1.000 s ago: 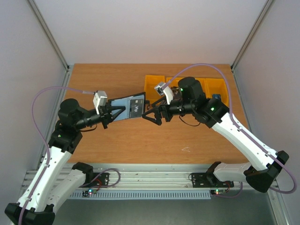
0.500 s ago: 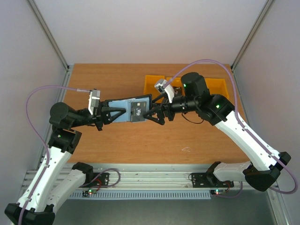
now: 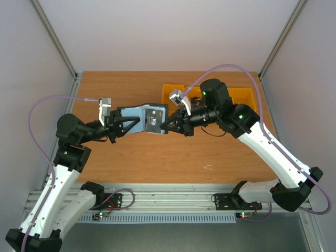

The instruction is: Take the credit cards out of the card holder

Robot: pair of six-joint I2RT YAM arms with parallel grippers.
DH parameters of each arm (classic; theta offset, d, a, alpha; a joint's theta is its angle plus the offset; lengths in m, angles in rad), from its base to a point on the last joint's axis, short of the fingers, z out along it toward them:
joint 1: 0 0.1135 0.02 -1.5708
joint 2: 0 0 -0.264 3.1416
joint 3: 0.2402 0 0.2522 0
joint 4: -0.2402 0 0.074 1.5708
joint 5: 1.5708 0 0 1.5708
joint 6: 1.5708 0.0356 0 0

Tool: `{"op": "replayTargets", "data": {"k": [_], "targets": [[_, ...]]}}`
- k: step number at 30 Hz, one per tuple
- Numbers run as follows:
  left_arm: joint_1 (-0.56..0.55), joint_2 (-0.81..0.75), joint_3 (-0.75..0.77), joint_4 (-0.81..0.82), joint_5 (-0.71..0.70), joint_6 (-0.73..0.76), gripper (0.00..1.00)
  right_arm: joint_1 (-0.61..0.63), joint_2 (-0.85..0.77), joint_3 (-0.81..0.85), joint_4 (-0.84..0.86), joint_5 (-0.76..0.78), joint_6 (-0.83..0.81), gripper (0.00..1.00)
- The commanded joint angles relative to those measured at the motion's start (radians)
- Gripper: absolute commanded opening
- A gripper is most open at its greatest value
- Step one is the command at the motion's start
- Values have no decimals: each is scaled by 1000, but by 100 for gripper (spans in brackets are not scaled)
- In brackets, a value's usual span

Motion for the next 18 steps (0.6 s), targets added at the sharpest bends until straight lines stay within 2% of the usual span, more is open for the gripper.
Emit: {"op": "replayTargets", "data": {"k": [1, 3, 5, 7, 8, 11, 14, 16, 18], "targets": [[-3, -11, 22, -209, -276, 70, 30, 5, -37, -37, 62, 40, 23, 1], [-3, -12, 20, -272, -384, 114, 47, 5, -45, -48, 61, 82, 32, 1], [-2, -17, 21, -320, -488, 153, 60, 3, -46, -51, 39, 146, 42, 1], [2, -20, 25, -338, -575, 198, 63, 2, -37, -44, 2, 234, 57, 1], [7, -23, 30, -339, -612, 240, 61, 0, -28, -37, -23, 282, 69, 1], [11, -43, 50, -307, -611, 420, 57, 0, 9, 4, -101, 371, 98, 1], [10, -93, 52, -254, -510, 560, 54, 0, 54, 59, -176, 419, 125, 1], [10, -117, 55, -230, -293, 592, 38, 8, 80, 87, -199, 424, 129, 1], [3, -116, 51, -185, -12, 553, 35, 34, 91, 100, -187, 404, 113, 1]]}}
